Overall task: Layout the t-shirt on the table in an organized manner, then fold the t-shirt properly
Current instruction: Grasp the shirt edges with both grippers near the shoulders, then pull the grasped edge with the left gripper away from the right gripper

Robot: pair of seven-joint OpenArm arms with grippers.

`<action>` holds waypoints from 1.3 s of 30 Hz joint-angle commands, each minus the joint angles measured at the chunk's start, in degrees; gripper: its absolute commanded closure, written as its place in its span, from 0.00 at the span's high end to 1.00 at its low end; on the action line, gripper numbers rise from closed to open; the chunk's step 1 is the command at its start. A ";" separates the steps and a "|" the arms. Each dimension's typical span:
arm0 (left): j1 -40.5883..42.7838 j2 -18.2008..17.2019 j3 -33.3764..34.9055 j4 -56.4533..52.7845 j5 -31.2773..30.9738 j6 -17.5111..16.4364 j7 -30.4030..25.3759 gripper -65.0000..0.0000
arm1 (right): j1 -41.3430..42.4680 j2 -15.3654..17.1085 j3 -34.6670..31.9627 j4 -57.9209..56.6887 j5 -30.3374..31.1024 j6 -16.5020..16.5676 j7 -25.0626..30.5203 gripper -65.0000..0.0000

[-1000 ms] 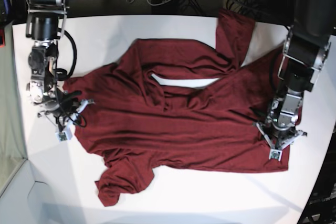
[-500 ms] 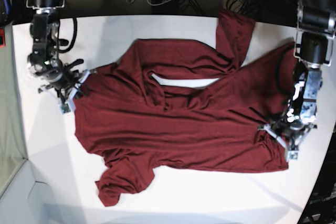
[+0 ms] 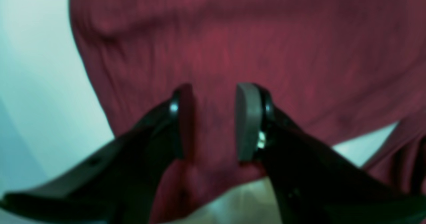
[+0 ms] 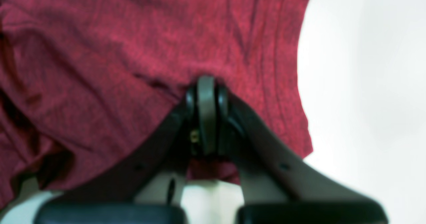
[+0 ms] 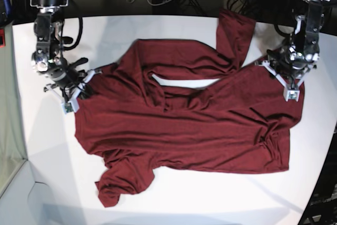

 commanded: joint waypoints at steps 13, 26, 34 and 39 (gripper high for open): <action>-0.74 -0.72 -0.53 -10.59 14.61 0.29 -9.62 0.33 | 1.29 5.20 3.81 -5.63 -0.92 -0.13 -1.54 0.00; -7.59 -0.72 -0.71 -0.04 13.99 0.29 -8.92 0.33 | 1.99 6.00 9.35 -7.56 -1.19 -0.13 0.57 0.00; -2.93 -0.63 -0.71 19.83 14.08 0.29 0.32 0.33 | 2.52 6.00 9.00 -7.56 -1.19 -0.13 0.66 0.00; 4.36 -0.36 -0.09 25.28 13.81 0.21 5.59 0.33 | 3.58 5.73 9.00 -7.65 -1.19 -0.13 0.22 0.00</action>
